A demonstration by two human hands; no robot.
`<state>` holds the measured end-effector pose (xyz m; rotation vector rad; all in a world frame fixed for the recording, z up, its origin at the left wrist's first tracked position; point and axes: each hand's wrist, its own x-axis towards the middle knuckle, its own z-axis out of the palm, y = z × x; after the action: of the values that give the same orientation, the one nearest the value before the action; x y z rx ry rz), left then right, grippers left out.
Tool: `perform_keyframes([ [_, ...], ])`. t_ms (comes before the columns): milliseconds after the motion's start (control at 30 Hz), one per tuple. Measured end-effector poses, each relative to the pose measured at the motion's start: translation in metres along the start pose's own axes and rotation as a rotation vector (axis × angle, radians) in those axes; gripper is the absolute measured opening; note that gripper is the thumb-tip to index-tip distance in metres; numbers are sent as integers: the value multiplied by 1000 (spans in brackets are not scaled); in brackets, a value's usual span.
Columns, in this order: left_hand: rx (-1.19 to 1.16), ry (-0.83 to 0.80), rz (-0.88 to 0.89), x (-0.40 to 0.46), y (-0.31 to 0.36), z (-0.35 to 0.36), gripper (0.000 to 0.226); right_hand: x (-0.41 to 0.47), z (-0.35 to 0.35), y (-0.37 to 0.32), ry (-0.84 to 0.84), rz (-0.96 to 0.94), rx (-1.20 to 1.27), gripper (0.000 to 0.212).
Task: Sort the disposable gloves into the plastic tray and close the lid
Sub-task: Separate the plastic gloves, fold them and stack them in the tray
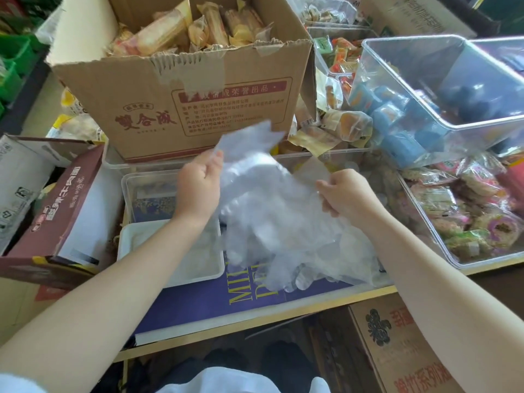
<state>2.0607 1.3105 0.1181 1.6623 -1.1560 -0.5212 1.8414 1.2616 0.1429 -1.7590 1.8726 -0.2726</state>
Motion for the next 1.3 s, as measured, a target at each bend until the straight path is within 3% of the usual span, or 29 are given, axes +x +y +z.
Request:
perform_keyframes([
  [100,28,61,228,-15,3,0,30,-11,14,-6,11,171,564,36],
  [200,-14,-70,318,-34,3,19,28,-30,33,-24,-127,249,1030,33],
  [300,-97,-242,196,-50,-1,27,29,-38,46,-34,-197,240,1223,33],
  [433,-205,-354,107,-62,-5,24,26,-39,51,-35,-223,285,1381,36],
  [500,-238,-393,75,-64,-8,22,27,-41,51,-36,-227,294,1400,39],
  [633,-338,-538,-20,-66,-11,18,76,-44,51,-38,-196,300,1348,38],
  [733,-232,-534,11,-66,-8,19,56,-44,52,-39,-155,220,1182,35],
  [867,-238,-480,-97,-59,-9,20,31,-45,54,-29,-174,58,911,46],
  [967,-316,-533,-159,-53,-6,12,26,-36,55,-5,16,-160,666,42],
  [1033,-392,-594,-172,-49,-5,5,23,-26,51,12,-40,-184,634,79],
  [1100,-423,-658,-143,-43,-4,-1,26,-13,47,26,-269,-151,800,99],
  [1133,-417,-681,-122,-41,-3,-3,27,-10,43,30,-364,-170,854,89],
  [1200,-437,-678,-99,-37,1,-5,24,-6,34,32,-468,-223,813,45],
  [1300,-501,-593,-235,-30,-3,-3,22,-1,31,32,-514,-247,718,31],
])
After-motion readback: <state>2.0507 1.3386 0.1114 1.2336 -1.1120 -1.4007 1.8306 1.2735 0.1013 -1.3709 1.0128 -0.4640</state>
